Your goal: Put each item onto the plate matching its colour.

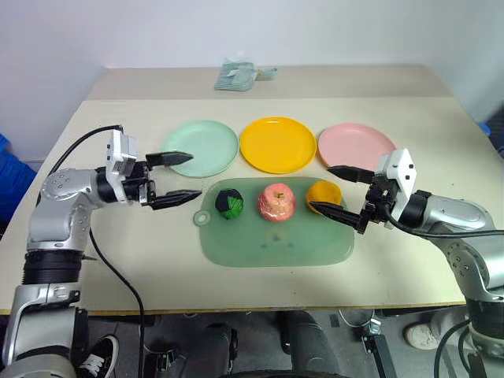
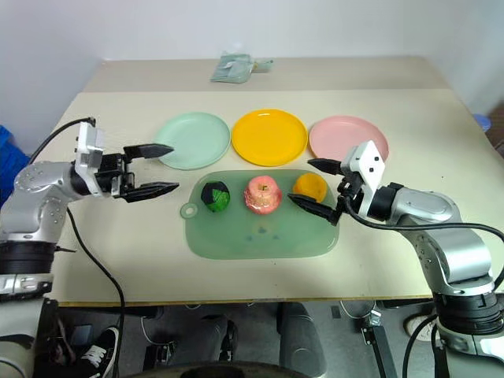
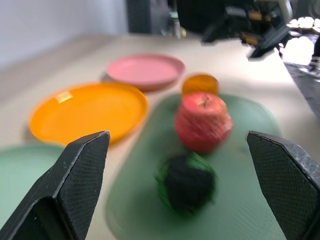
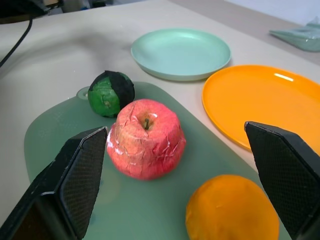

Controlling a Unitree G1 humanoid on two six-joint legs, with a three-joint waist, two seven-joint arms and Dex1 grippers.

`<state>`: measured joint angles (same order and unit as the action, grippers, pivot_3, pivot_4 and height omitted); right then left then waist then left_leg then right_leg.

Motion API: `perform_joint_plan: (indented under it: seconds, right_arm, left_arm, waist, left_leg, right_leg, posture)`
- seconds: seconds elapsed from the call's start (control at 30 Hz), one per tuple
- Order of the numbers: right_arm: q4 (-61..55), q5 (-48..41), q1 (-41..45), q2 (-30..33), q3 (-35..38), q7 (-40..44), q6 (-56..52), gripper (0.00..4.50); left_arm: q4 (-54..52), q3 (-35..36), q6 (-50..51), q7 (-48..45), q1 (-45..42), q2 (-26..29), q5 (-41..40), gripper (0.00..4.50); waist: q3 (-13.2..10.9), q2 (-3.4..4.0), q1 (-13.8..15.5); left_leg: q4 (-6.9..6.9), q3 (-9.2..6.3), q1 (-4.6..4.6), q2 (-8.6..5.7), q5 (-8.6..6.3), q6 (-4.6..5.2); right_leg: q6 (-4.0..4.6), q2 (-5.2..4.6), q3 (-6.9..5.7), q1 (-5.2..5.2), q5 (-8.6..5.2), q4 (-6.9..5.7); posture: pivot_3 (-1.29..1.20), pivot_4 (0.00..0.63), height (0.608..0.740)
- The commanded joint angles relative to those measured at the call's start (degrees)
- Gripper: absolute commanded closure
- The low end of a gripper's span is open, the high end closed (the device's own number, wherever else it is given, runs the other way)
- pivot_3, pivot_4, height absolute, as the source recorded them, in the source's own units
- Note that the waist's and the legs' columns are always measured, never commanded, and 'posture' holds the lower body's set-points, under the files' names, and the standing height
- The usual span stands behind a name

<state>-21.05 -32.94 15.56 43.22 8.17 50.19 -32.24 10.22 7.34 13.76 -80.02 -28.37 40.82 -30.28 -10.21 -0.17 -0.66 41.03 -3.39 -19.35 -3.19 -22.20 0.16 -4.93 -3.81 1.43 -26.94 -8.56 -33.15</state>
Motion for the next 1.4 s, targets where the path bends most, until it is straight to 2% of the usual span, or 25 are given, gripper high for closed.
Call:
perform_joint_plan:
  seconds: [0.03,0.23,0.47,0.77,0.9,1.07,1.17,1.23,1.3,1.4]
  right_arm:
    - [-1.7,-1.1,2.3,0.8,0.9,0.3,-0.1,0.02]
    - [-3.5,-2.7,4.3,1.2,2.0,-0.6,-1.8,0.02]
    - [-5.4,-5.4,2.1,5.3,3.2,3.5,-3.8,0.02]
    - [-3.5,-1.6,4.3,3.0,-1.0,1.6,-1.5,0.02]
    - [-4.5,-1.8,3.7,2.6,-0.3,0.5,-1.9,0.02]
    - [-5.4,-2.1,2.7,3.6,0.8,-0.3,-2.5,0.02]
    - [-5.6,-2.3,2.6,3.8,1.3,-0.6,-2.7,0.00]
    - [-5.8,-2.4,2.8,3.8,1.3,-0.8,-3.0,0.00]
    - [-5.5,-2.3,3.1,3.6,1.2,-1.0,-2.8,0.00]
    - [-5.0,-2.4,3.8,3.3,1.1,-1.1,-2.6,0.00]
  left_arm:
    - [-1.7,-0.8,-0.5,-0.6,-0.1,-0.1,-0.1,0.00]
    - [0.7,-2.3,-4.3,0.1,-2.2,-3.4,1.5,0.00]
    - [6.2,-5.7,-12.1,1.4,-4.1,-8.6,6.5,0.00]
    - [18.5,-11.2,-23.3,2.6,-9.2,-14.6,14.5,0.00]
    - [23.0,-13.1,-25.6,3.0,-11.0,-17.1,17.1,0.00]
    - [27.4,-14.1,-29.0,2.9,-10.8,-17.7,19.2,0.00]
    - [29.6,-14.4,-29.3,2.1,-10.6,-17.8,19.7,0.81]
    - [29.9,-14.1,-29.6,2.4,-10.3,-18.0,19.5,1.81]
    - [29.7,-12.9,-30.9,4.2,-10.8,-18.4,19.1,2.59]
    - [29.0,-9.4,-29.7,7.8,-12.5,-19.3,16.3,2.59]
  waist:
    - [0.0,0.00,0.1]
    - [0.0,0.00,0.2]
    - [0.0,0.00,0.2]
    - [0.0,-0.03,0.2]
    - [0.0,-0.03,0.3]
    - [0.0,-0.03,0.3]
    - [0.0,-0.03,0.2]
    - [0.0,-0.03,0.2]
    - [0.0,-0.03,0.2]
    - [0.0,-0.03,0.2]
  left_leg:
    - [0.00,0.01,0.01,0.00,0.00,0.00]
    - [0.02,-0.01,-0.02,-0.01,0.05,-0.10]
    - [0.01,0.00,-0.01,-0.02,0.04,-0.08]
    - [0.04,0.02,0.01,-0.02,0.04,-0.07]
    - [0.04,0.03,-0.02,-0.03,0.10,-0.18]
    - [0.04,0.02,-0.01,-0.04,0.05,-0.08]
    - [0.04,0.02,0.01,-0.03,0.02,-0.03]
    - [0.04,0.02,0.01,-0.03,-0.01,0.02]
    - [0.05,0.02,0.01,-0.03,-0.03,0.05]
    - [0.06,0.01,0.01,-0.03,-0.03,0.05]
  right_leg:
    - [0.00,0.00,0.00,0.00,0.00,0.00]
    - [0.00,-0.01,0.00,0.01,0.00,0.01]
    - [0.00,-0.02,-0.01,0.01,0.00,0.02]
    - [0.00,-0.01,0.00,0.03,0.00,0.01]
    - [0.00,-0.02,0.00,0.03,0.00,0.03]
    - [0.00,-0.03,0.00,0.04,0.00,0.03]
    - [0.00,-0.02,0.00,0.04,0.00,0.02]
    - [0.00,-0.02,0.00,0.04,0.00,0.02]
    - [0.00,-0.03,0.00,0.05,0.00,0.01]
    - [0.00,-0.03,0.00,0.05,0.00,0.01]
  posture:
    - [0.00,0.150,0.740]
    - [0.00,0.150,0.740]
    - [0.00,0.150,0.740]
    - [0.00,0.150,0.740]
    - [0.00,0.150,0.740]
    - [0.00,0.150,0.740]
    - [0.00,0.150,0.740]
    - [0.00,0.150,0.740]
    - [0.00,0.150,0.740]
    - [0.00,0.150,0.740]
